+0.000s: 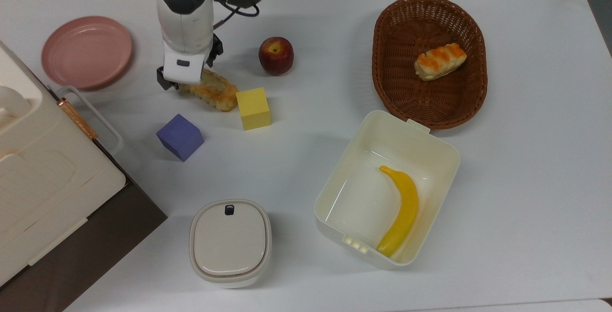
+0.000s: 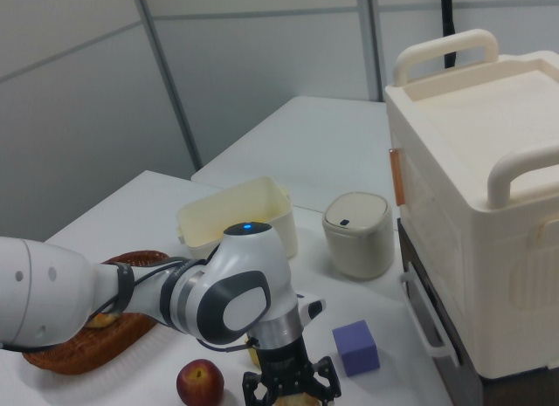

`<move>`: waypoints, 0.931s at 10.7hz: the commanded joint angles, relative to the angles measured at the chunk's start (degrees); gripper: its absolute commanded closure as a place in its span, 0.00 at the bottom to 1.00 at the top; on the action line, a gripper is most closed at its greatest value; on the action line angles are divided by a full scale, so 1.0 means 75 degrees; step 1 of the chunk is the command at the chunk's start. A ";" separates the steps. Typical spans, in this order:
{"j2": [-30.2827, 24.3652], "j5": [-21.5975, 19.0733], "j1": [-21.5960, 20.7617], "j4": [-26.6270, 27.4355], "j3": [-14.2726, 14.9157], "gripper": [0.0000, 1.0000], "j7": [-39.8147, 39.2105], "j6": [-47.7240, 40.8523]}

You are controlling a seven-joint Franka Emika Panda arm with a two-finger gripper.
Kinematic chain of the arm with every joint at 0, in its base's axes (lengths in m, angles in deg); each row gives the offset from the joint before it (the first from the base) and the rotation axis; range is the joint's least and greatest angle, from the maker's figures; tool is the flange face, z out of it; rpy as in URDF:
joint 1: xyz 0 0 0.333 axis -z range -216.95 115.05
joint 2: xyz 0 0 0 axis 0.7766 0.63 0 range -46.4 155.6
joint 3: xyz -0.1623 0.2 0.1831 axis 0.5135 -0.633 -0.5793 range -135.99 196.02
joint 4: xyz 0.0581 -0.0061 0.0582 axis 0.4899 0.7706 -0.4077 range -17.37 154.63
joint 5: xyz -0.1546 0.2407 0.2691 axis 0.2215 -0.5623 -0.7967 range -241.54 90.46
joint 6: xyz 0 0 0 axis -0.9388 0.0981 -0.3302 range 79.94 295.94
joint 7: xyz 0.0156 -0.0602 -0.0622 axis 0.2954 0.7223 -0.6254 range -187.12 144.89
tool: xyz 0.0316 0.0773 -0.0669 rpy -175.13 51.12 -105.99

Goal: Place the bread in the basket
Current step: 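Lift the bread stick and carry it over the wicker basket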

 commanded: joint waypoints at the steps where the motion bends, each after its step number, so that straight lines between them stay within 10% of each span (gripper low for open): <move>1: 0.0023 0.0111 -0.0056 -0.0002 -0.0035 0.46 0.0293 0.0147; 5: -0.0584 0.0041 -0.0161 -0.0550 -0.0106 0.58 0.0773 -0.1299; 10: -0.0657 -0.0623 -0.1798 -0.1758 -0.0468 0.56 0.2749 -0.2572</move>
